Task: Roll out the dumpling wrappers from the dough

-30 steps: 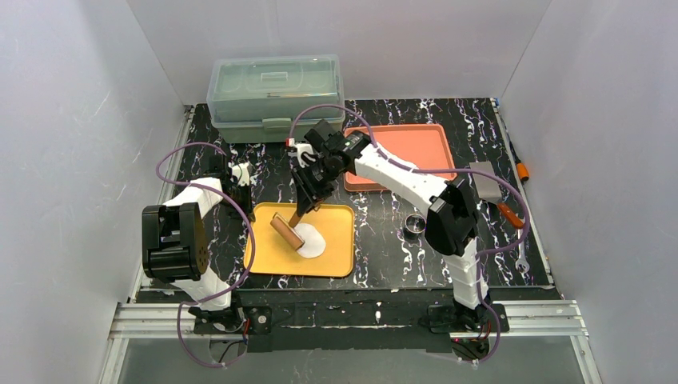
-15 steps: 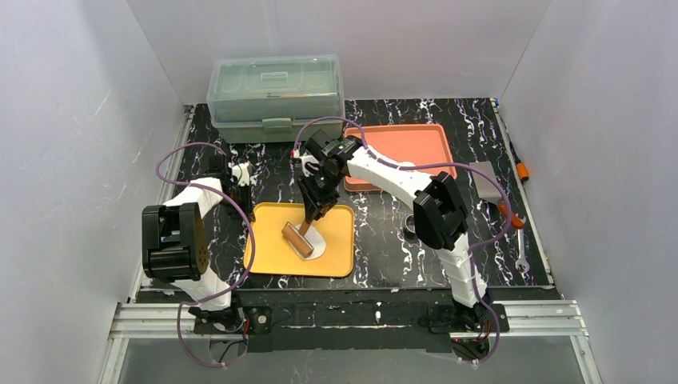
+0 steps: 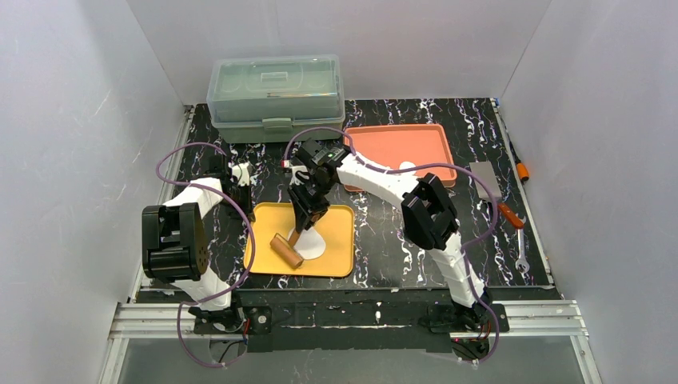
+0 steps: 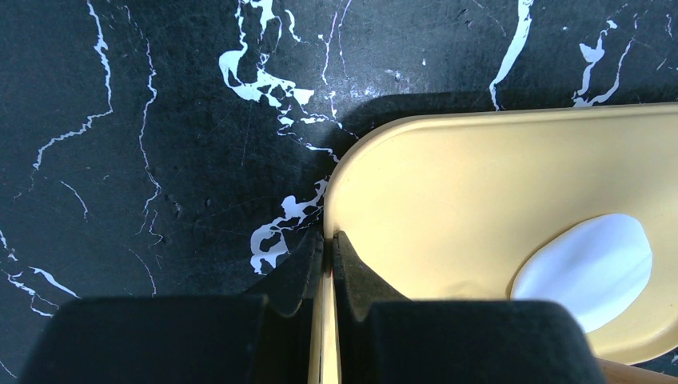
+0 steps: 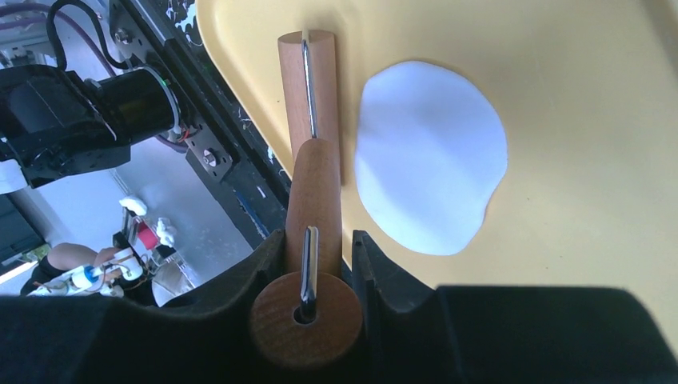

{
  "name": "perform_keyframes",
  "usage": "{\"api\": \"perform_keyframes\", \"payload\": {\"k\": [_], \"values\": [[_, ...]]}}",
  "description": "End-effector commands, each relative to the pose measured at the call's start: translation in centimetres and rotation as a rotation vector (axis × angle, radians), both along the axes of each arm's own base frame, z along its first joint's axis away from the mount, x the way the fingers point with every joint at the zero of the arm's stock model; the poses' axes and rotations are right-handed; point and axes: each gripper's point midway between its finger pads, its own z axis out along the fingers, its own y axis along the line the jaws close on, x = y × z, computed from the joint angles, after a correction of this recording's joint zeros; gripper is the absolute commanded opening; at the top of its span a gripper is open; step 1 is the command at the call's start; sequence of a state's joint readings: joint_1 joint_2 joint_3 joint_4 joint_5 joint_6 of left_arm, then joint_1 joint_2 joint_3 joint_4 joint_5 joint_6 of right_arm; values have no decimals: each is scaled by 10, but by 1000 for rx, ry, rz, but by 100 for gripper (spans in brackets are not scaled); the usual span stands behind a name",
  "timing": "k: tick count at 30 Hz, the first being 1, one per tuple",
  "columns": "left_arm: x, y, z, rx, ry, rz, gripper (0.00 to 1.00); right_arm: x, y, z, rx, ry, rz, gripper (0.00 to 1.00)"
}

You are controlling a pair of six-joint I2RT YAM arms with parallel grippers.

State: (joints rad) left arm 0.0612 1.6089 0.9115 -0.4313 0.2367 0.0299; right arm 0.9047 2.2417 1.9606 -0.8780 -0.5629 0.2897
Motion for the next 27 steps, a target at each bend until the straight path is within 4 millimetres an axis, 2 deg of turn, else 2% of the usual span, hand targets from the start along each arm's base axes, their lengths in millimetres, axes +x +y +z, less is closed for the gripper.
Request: {"api": "perform_keyframes", "payload": {"k": [1,4,8,10,12,14,17,21,24,27], "values": [[-12,0,-6,12,31,-9,0,10,-29,-68,-274,-105,23,1],[-12,0,-6,13,28,-10,0,4,-9,-45,-160,-68,29,1],[-11,-2,-5,3,28,-13,0,1,37,26,129,-33,0,1],[-10,-3,-1,-6,20,-18,0,8,51,63,228,-77,-11,1],[-7,-6,6,-25,0,-25,0,16,54,92,265,-140,-42,1],[-3,-8,16,-34,-27,-26,0,28,45,109,237,-236,-83,1],[-2,-9,24,-54,-41,-12,0,48,19,126,138,-401,-145,1],[-9,-10,23,-73,-16,9,0,65,-11,153,96,-568,-231,1],[-11,-14,21,-96,5,5,0,86,-39,178,54,-735,-319,1],[-12,-13,19,-96,14,7,0,103,-66,193,10,-892,-355,1]]}}
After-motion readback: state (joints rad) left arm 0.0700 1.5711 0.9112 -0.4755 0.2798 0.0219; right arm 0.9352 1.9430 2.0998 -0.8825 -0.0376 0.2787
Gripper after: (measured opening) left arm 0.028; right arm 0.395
